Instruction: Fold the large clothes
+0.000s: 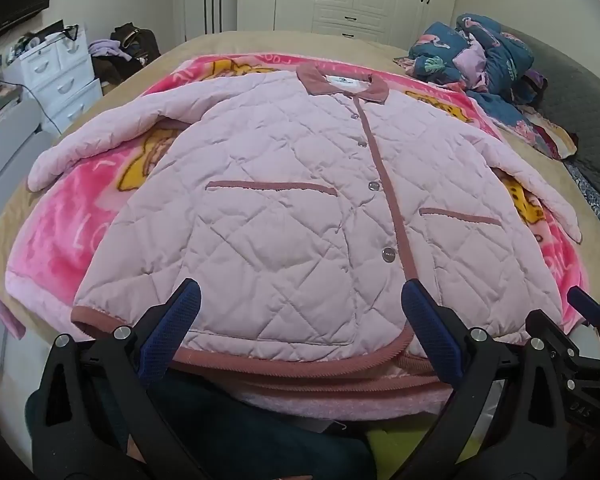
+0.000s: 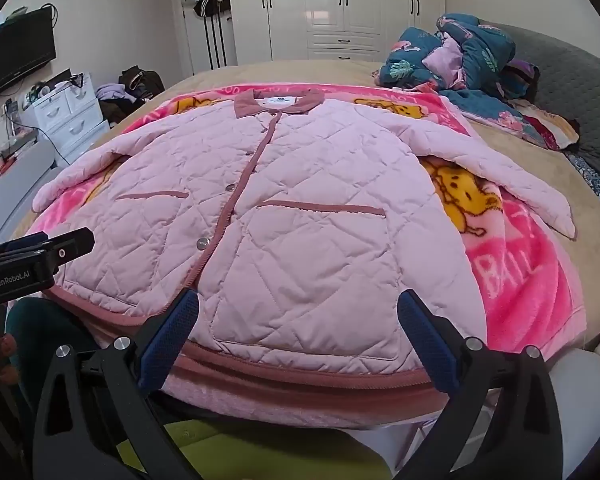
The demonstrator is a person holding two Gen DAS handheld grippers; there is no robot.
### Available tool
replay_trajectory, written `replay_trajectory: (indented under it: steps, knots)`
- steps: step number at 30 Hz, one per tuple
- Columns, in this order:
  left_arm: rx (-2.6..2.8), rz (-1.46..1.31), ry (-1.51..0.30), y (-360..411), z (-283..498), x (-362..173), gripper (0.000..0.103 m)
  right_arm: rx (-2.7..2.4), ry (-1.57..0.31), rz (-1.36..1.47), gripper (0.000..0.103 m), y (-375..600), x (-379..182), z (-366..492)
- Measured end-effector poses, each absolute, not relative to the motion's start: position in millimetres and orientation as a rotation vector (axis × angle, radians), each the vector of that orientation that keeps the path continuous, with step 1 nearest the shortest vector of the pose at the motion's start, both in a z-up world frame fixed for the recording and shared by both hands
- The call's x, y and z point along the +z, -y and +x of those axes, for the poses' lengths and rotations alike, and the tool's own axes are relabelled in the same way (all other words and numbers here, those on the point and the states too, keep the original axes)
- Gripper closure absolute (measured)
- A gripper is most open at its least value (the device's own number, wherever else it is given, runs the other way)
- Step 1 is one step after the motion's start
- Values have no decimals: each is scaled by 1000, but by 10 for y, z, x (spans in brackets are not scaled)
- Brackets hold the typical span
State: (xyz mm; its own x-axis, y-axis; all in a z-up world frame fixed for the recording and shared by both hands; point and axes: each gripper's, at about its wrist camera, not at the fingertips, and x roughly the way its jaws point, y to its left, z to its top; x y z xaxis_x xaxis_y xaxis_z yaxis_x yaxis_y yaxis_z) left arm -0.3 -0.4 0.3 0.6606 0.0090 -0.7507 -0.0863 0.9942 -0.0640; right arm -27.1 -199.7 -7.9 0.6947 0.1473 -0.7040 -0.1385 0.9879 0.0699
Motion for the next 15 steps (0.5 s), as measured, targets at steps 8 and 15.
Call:
replay_trajectory:
  steps: [8,15]
  knots:
    - [53,-95,-849,31,12,48,9,183,-782,7,4,1972,-65,-326]
    - [57,-94,-842,25,-1,71,9,184,-779,15,4,2003,-56,-327]
